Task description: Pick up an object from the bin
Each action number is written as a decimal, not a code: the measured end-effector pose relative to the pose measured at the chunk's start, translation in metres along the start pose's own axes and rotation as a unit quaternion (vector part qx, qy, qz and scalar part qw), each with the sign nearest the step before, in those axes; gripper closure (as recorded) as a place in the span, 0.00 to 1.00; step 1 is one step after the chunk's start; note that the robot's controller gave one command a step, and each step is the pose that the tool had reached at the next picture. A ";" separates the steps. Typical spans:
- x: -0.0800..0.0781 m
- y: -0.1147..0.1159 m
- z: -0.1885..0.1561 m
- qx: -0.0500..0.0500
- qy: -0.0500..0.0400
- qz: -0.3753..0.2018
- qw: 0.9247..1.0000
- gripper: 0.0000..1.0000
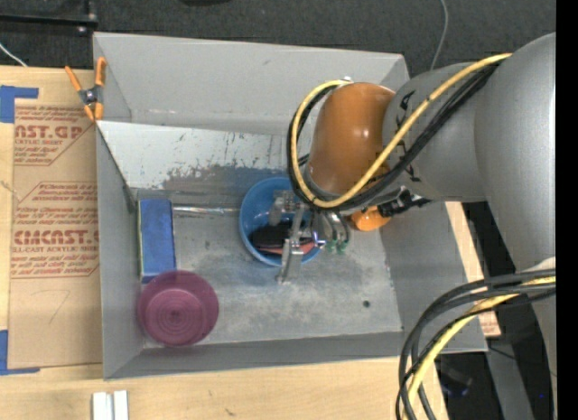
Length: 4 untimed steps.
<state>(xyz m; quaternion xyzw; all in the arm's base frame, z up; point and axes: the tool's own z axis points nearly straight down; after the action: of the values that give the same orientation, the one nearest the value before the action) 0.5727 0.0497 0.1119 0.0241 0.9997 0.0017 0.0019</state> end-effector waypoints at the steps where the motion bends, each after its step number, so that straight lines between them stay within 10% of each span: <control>1: 0.001 -0.007 -0.039 0.001 0.001 -0.044 0.999 0.00; 2: -0.004 -0.004 -0.023 -0.001 -0.001 0.067 0.998 0.00; 3: -0.005 -0.010 0.036 -0.001 -0.008 0.037 0.999 0.00; 4: -0.001 -0.013 0.040 -0.002 -0.005 0.128 0.992 1.00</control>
Offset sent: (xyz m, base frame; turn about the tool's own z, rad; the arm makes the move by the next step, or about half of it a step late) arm 0.0051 -0.0046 0.0146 0.1679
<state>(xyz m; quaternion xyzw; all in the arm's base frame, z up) 0.5736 0.0369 0.0723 0.1517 0.9884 0.0040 0.0068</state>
